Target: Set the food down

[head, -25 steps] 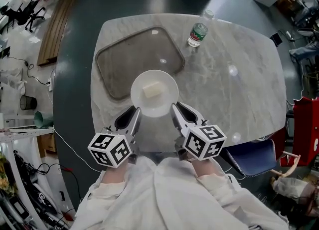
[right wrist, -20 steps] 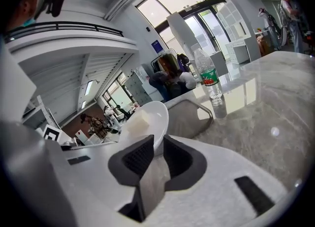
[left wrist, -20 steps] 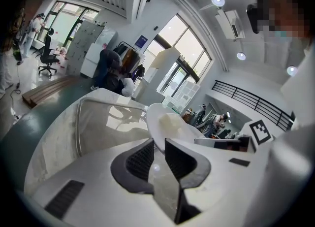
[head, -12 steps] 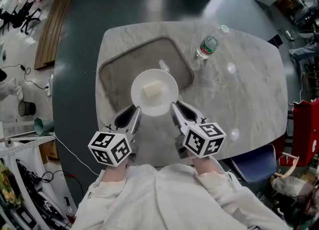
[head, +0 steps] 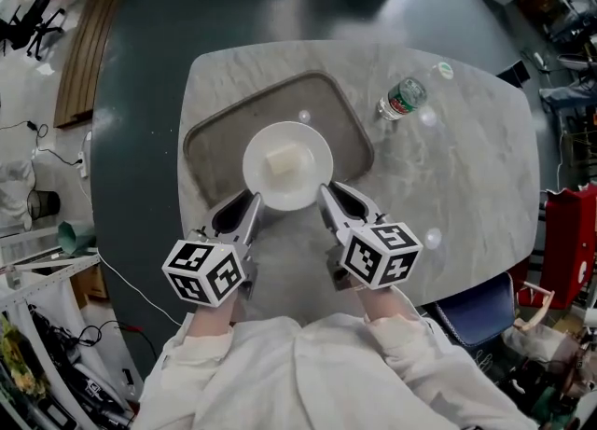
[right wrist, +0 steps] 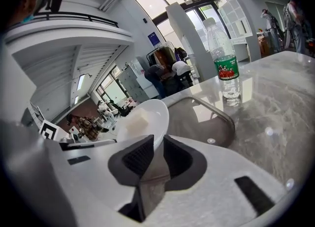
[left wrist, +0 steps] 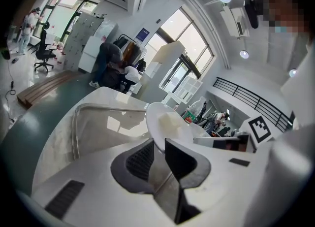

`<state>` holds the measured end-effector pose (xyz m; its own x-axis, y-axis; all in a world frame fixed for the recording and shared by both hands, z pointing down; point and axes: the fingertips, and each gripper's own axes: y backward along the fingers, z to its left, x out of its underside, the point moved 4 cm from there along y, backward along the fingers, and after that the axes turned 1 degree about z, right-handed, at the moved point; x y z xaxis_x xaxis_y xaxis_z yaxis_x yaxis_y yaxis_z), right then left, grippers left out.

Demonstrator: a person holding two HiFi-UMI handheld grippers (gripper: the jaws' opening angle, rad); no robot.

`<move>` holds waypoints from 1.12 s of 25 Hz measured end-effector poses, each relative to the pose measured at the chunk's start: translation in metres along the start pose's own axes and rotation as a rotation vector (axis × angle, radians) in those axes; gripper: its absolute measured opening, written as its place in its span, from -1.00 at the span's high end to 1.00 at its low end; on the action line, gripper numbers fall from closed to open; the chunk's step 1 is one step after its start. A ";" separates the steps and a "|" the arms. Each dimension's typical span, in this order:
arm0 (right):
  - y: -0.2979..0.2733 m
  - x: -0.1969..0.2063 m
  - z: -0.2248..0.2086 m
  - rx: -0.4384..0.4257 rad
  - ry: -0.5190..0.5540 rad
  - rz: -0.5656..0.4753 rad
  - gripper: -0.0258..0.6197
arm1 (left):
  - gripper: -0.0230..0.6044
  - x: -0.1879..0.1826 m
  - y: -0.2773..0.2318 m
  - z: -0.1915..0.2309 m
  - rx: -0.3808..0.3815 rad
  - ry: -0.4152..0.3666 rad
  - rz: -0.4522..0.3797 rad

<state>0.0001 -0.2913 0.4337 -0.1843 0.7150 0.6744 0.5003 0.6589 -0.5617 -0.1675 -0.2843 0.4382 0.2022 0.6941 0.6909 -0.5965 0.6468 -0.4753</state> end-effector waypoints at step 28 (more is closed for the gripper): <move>-0.078 0.002 -0.037 0.069 -0.007 0.160 0.76 | 0.69 0.003 -0.063 0.053 -0.027 -0.046 0.216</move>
<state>-0.0077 -0.3497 0.4970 -0.1131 0.8134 0.5706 0.4642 0.5510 -0.6935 -0.1709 -0.3400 0.4988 0.0360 0.8024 0.5957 -0.6011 0.4936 -0.6285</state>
